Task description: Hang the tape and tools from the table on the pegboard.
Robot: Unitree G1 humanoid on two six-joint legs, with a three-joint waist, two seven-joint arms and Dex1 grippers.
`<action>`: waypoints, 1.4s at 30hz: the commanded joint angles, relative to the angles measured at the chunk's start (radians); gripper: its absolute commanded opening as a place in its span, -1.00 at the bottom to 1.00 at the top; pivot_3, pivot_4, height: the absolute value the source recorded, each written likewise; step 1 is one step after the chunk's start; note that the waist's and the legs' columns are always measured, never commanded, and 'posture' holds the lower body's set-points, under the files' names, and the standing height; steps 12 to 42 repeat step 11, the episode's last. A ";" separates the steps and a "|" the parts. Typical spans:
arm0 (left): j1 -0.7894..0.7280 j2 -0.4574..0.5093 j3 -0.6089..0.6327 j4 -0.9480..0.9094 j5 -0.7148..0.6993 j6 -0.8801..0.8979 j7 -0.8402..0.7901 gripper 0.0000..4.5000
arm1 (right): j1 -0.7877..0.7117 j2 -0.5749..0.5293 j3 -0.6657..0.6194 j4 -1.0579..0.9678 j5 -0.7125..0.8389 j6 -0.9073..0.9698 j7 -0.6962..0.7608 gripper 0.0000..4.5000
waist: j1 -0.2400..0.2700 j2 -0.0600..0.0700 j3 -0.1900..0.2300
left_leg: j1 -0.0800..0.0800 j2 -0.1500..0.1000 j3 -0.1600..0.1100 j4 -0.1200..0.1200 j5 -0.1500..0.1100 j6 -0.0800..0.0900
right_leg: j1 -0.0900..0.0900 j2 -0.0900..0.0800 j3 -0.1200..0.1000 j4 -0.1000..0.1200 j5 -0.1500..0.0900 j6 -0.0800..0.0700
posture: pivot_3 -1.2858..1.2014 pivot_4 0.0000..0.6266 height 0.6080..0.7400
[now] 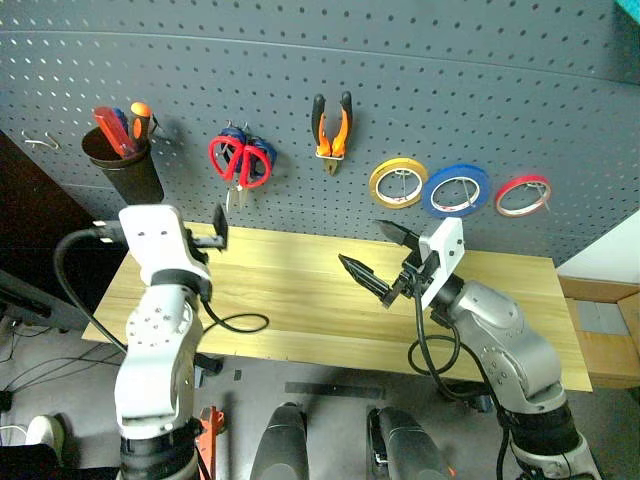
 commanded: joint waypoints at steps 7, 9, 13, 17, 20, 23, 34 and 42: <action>-0.036 -0.056 -0.094 0.275 0.004 -0.004 -0.061 0.99 | 0.082 0.070 -0.077 0.157 -0.193 0.006 -0.286 1.00 | -0.006 -0.003 -0.068 | 0.003 0.000 0.001 0.001 0.003 0.002 | 0.001 0.002 0.002 0.000 0.001 0.002 | 0.17 -0.86 1.00; -0.069 -0.052 -0.086 0.343 -0.010 -0.033 -0.093 0.99 | 0.076 0.094 -0.096 0.202 -0.205 0.015 -0.321 1.00 | -0.008 -0.003 -0.087 | 0.003 -0.001 0.002 0.002 0.003 0.002 | 0.001 0.002 0.003 0.000 0.002 0.003 | 0.17 -0.89 1.00; -0.098 -0.042 -0.083 0.406 -0.003 -0.035 -0.104 0.99 | 0.072 0.122 -0.127 0.241 -0.203 0.020 -0.359 1.00 | -0.009 -0.003 -0.092 | 0.005 -0.001 0.003 0.002 0.003 0.002 | 0.003 0.002 0.003 0.000 0.002 0.003 | 0.16 -0.96 1.00; -0.098 -0.042 -0.083 0.406 -0.003 -0.035 -0.104 0.99 | 0.072 0.122 -0.127 0.241 -0.203 0.020 -0.359 1.00 | -0.009 -0.003 -0.092 | 0.005 -0.001 0.003 0.002 0.003 0.002 | 0.003 0.002 0.003 0.000 0.002 0.003 | 0.16 -0.96 1.00; -0.098 -0.042 -0.083 0.406 -0.003 -0.035 -0.104 0.99 | 0.072 0.122 -0.127 0.241 -0.203 0.020 -0.359 1.00 | -0.009 -0.003 -0.092 | 0.005 -0.001 0.003 0.002 0.003 0.002 | 0.003 0.002 0.003 0.000 0.002 0.003 | 0.16 -0.96 1.00; -0.098 -0.042 -0.083 0.406 -0.003 -0.035 -0.104 0.99 | 0.072 0.122 -0.127 0.241 -0.203 0.020 -0.359 1.00 | -0.009 -0.003 -0.092 | 0.005 -0.001 0.003 0.002 0.003 0.002 | 0.003 0.002 0.003 0.000 0.002 0.003 | 0.16 -0.96 1.00; -0.098 -0.042 -0.083 0.406 -0.003 -0.035 -0.104 0.99 | 0.072 0.122 -0.127 0.241 -0.203 0.020 -0.359 1.00 | -0.009 -0.003 -0.092 | 0.005 -0.001 0.003 0.002 0.003 0.002 | 0.003 0.002 0.003 0.000 0.002 0.003 | 0.16 -0.96 1.00; -0.098 -0.042 -0.083 0.406 -0.003 -0.035 -0.104 0.99 | 0.072 0.122 -0.127 0.241 -0.203 0.020 -0.359 1.00 | -0.009 -0.003 -0.092 | 0.005 -0.001 0.003 0.002 0.003 0.002 | 0.003 0.002 0.003 0.000 0.002 0.003 | 0.16 -0.96 1.00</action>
